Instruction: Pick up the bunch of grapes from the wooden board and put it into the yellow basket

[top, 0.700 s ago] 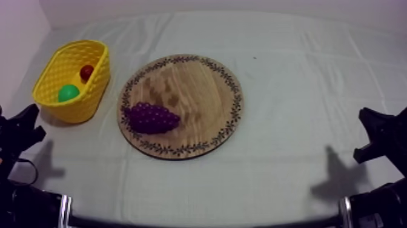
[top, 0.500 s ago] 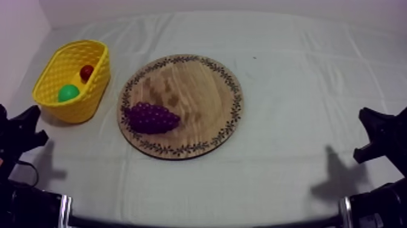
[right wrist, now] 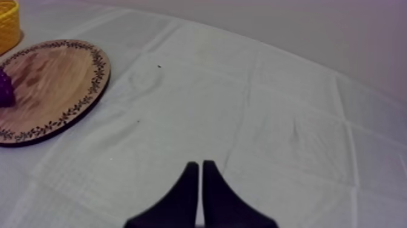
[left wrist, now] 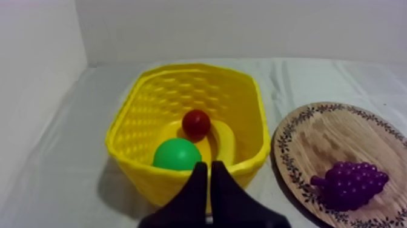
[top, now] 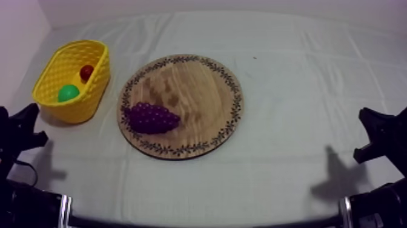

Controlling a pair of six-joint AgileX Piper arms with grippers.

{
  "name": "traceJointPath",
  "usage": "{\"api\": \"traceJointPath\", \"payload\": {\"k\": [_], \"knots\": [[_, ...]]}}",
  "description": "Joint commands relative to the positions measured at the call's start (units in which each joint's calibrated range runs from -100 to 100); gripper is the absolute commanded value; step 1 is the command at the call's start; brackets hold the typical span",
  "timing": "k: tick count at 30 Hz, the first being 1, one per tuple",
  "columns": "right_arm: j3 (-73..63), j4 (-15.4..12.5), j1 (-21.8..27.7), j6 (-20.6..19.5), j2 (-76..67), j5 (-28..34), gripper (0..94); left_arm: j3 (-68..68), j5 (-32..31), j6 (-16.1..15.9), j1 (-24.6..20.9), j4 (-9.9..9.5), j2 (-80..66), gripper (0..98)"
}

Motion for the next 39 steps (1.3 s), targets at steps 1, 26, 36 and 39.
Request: {"api": "traceJointPath", "payload": {"k": [1, 26, 36, 39], "knots": [[0.0, 0.0, 0.0, 0.0, 0.0, 0.0, 0.4, -0.5, -0.6, 0.5, 0.0, -0.55, 1.0, 0.0], [0.0, 0.0, 0.0, 0.0, 0.0, 0.0, 0.4, -54.0, 16.9, -0.4, 11.7, 0.85, 47.1, 0.0], [0.0, 0.0, 0.0, 0.0, 0.0, 0.0, 0.4, -68.1, 19.3, 3.9, 20.6, -2.87, 65.9, 0.0], [0.0, 0.0, 0.0, 0.0, 0.0, 0.0, 0.4, -71.2, 20.4, 4.1, 22.0, -3.14, 70.4, 0.0]]}}
